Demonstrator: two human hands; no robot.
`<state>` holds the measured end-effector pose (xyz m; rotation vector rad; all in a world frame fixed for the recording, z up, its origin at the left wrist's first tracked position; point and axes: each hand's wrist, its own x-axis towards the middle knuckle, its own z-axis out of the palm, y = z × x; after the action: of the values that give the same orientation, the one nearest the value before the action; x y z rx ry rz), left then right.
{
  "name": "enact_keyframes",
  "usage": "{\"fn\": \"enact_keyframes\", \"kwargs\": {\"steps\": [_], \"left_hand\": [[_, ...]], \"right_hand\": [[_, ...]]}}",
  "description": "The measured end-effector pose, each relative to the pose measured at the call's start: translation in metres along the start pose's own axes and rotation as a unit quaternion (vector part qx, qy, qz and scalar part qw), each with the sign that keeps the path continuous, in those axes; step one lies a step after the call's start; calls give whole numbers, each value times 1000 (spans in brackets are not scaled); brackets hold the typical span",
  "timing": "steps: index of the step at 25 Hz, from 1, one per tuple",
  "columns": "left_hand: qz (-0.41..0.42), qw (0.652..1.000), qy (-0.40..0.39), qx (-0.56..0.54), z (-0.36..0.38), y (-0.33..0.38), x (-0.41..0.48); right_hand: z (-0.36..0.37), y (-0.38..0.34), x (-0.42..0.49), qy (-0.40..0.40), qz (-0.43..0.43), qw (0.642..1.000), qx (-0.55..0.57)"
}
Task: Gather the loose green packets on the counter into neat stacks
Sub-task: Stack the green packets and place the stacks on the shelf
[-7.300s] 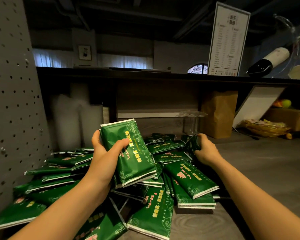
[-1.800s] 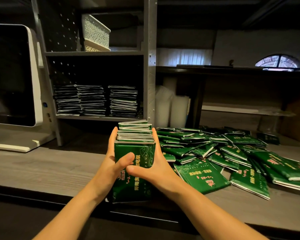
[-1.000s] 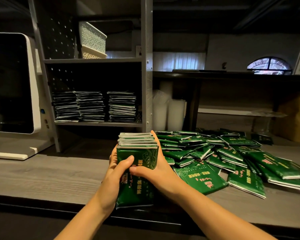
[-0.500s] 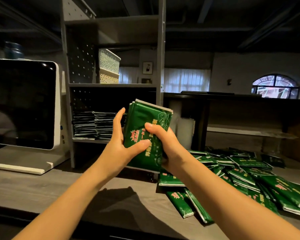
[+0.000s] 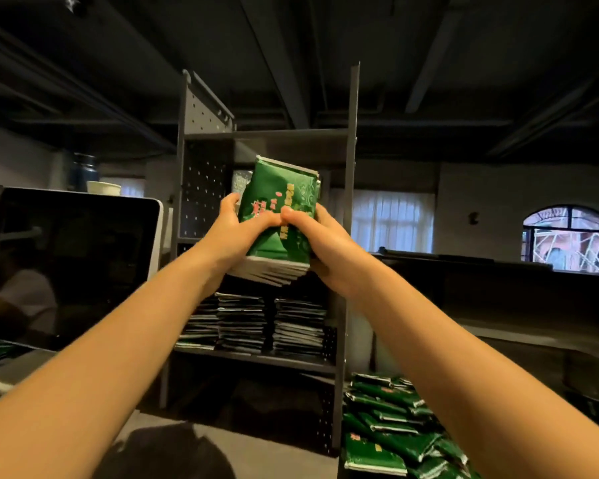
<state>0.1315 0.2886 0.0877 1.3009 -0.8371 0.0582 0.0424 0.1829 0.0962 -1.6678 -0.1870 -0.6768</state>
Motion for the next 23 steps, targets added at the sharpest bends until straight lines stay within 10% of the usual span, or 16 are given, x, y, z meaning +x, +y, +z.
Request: {"fn": "enact_keyframes", "kwargs": {"steps": [5, 14, 23], "left_hand": [[-125, 991, 35, 15, -12, 28, 51], [-222, 968, -54, 104, -33, 23, 77], [-160, 987, -4, 26, -47, 7, 75]], "right_hand": [[0, -7, 26, 81, -264, 873, -403], [10, 26, 66, -16, -217, 754, -620], [21, 17, 107, -30, -167, 766, -620]]}}
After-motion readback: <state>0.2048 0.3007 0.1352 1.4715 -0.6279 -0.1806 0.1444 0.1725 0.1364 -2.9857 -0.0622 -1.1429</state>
